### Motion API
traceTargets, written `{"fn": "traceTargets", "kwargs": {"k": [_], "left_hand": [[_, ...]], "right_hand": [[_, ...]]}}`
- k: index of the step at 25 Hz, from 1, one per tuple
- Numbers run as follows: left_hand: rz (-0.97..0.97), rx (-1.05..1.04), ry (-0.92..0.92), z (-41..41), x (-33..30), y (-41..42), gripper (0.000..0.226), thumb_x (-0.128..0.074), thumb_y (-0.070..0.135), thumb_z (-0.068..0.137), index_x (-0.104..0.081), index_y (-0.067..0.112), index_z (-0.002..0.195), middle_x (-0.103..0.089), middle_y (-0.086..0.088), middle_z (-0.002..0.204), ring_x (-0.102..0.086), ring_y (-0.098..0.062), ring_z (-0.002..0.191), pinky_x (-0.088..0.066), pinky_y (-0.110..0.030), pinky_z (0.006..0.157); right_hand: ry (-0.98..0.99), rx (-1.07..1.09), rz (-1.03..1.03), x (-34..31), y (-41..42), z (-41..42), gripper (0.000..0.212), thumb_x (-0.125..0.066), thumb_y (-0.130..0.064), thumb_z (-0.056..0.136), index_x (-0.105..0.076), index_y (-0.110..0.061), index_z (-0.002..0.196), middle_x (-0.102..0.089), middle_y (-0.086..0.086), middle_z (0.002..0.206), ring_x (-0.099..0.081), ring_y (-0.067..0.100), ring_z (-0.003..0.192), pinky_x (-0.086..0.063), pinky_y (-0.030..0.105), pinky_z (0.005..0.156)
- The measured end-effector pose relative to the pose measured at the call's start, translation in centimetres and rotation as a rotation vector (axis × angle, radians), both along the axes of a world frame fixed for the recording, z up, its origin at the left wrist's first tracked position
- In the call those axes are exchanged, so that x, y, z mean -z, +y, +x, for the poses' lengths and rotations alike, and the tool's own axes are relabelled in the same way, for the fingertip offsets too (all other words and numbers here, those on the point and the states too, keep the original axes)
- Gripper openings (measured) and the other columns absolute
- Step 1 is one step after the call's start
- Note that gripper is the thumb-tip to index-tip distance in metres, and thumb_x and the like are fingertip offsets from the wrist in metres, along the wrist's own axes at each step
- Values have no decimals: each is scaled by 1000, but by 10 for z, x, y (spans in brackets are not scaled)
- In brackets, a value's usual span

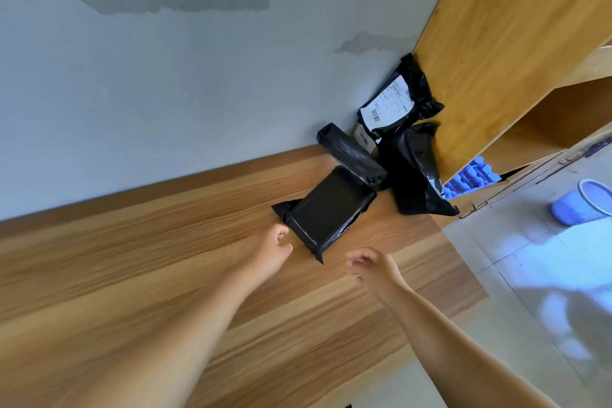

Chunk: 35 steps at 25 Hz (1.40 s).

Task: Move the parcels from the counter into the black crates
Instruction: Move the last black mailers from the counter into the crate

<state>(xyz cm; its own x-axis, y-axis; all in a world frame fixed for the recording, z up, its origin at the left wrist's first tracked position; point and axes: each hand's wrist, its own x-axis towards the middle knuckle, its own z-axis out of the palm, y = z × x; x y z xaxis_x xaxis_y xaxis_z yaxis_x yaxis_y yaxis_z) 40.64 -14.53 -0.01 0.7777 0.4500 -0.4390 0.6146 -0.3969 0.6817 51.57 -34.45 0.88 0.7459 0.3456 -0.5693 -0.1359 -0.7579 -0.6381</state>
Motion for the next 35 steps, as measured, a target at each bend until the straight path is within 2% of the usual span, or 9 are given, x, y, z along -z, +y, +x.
{"fn": "traceTargets", "kwargs": {"k": [3,7,9,13,17,20,25,29,35], "left_hand": [[108,6,20,36,-2,-4,49,-53,24,92,-43,24,140,-52,3,137,-57,-18,112,-50,-34,89],[241,65,94,99,12,-4,64,-56,22,90,-29,19,148,-36,0,150,-30,-24,137,-35,-40,109],[250,78,193,120,22,-5,69,-58,27,90,-23,17,149,-33,-5,150,-31,-28,137,-34,-43,109],[222,31,313,140,41,-9,53,-53,39,91,-38,20,139,-53,-7,133,-46,-31,123,-41,-42,99],[133,-15,375,137,48,-16,48,-50,47,92,-47,27,136,-53,-7,132,-38,-30,129,-40,-37,99],[24,-115,344,131,49,-19,40,-57,47,88,-53,24,120,-50,-7,124,-37,-27,125,-40,-37,96],[-377,-392,184,111,38,-30,30,-66,32,88,-46,14,101,-54,-4,100,-52,-16,84,-42,-29,65],[-452,-511,117,90,15,-32,39,-71,28,85,-46,11,109,-56,-4,101,-54,-15,84,-43,-28,65],[-409,-639,-103,45,-41,-9,46,-77,28,78,-48,20,113,-60,5,103,-60,-13,92,-50,-36,84]], "right_hand": [[51,1,4,16,4,25,26,-55,-10,89,-62,-25,109,-67,-7,106,-64,10,95,-55,28,84],[160,2,26,38,11,69,32,-54,-10,92,-55,-17,123,-67,-7,99,-66,13,95,-54,31,88],[229,25,48,47,14,84,33,-53,-10,94,-52,-14,127,-65,-5,100,-66,13,95,-55,27,84],[323,51,69,60,21,107,30,-51,-11,95,-51,-17,125,-62,-2,107,-65,13,96,-55,27,80],[392,39,92,65,22,117,22,-49,-6,93,-61,-13,110,-71,2,95,-70,18,88,-57,33,80],[395,8,87,64,22,121,27,-47,-4,91,-64,-15,110,-72,2,97,-69,17,85,-55,28,72],[426,-33,56,56,20,116,27,-50,-5,92,-63,-14,115,-69,6,103,-68,21,92,-58,35,83],[456,-71,117,29,24,104,26,-49,-4,95,-57,-14,118,-66,5,104,-66,17,91,-56,24,68],[299,-152,275,-23,51,76,31,-45,-2,97,-57,-13,124,-65,8,113,-64,23,101,-55,30,79]]}}
